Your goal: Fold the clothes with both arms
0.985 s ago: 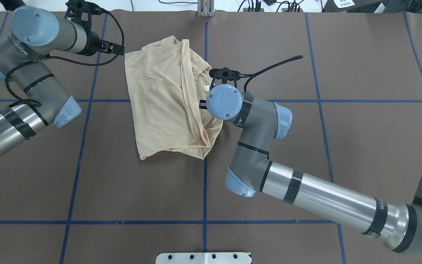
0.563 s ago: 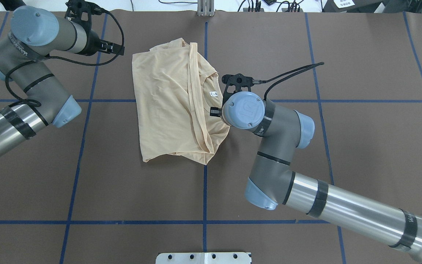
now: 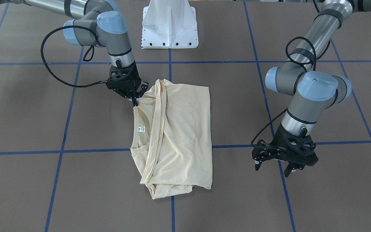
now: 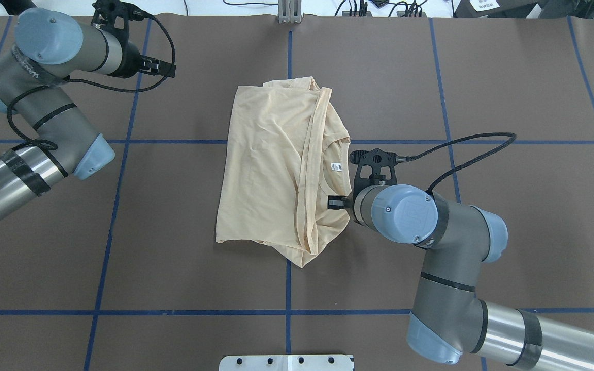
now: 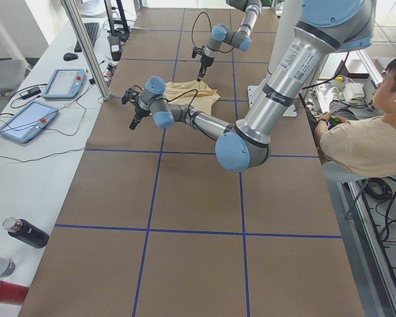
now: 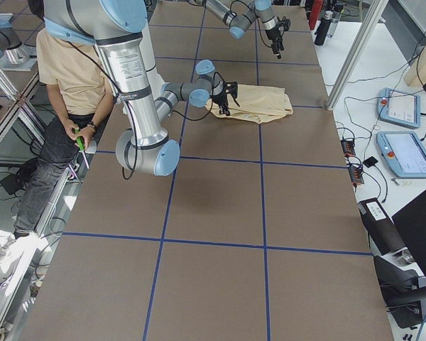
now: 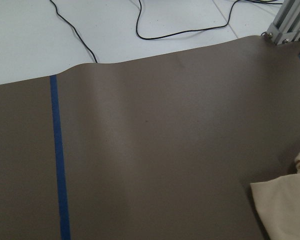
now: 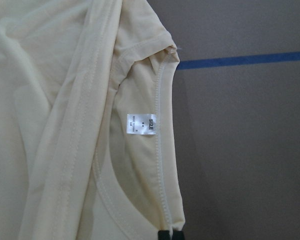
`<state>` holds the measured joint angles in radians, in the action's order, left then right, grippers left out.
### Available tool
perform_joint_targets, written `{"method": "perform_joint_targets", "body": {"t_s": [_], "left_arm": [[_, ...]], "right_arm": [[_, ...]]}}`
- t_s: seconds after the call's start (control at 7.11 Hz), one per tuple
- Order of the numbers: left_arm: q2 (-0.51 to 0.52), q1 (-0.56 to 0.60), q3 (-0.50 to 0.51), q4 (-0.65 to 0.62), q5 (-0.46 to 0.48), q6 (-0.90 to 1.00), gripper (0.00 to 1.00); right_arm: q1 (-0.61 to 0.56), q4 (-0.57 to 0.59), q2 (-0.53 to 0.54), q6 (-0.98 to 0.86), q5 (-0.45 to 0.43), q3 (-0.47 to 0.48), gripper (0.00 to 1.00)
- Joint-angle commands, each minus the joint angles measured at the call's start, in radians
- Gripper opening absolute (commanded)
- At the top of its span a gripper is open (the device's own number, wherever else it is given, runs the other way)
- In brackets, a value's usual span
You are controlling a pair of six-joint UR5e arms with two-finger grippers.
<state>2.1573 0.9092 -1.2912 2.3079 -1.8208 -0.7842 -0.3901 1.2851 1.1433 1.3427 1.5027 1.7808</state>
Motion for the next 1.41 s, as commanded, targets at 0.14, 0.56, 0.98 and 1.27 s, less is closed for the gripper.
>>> {"method": "perform_joint_targets", "body": {"t_s": [0.14,0.56,0.98,1.27], "left_arm": [[-0.002,-0.001,-0.01,-0.001,0.0,-0.001,1.0],[-0.002,-0.003,-0.01,-0.001,0.0,-0.001,1.0],[-0.001,-0.004,-0.01,-0.001,0.0,0.0,1.0],[0.001,-0.004,-0.01,-0.001,0.0,0.0,1.0]], "right_arm": [[-0.016,0.145,-0.131,-0.011,0.005,-0.029,1.0],[-0.02,0.31,-0.428,0.015,0.001,-0.332,1.0],[-0.016,0.481,-0.47,-0.063,0.007,-0.355,1.0],[-0.001,0.542,-0.453,-0.068,0.001,-0.324,1.0]]}}
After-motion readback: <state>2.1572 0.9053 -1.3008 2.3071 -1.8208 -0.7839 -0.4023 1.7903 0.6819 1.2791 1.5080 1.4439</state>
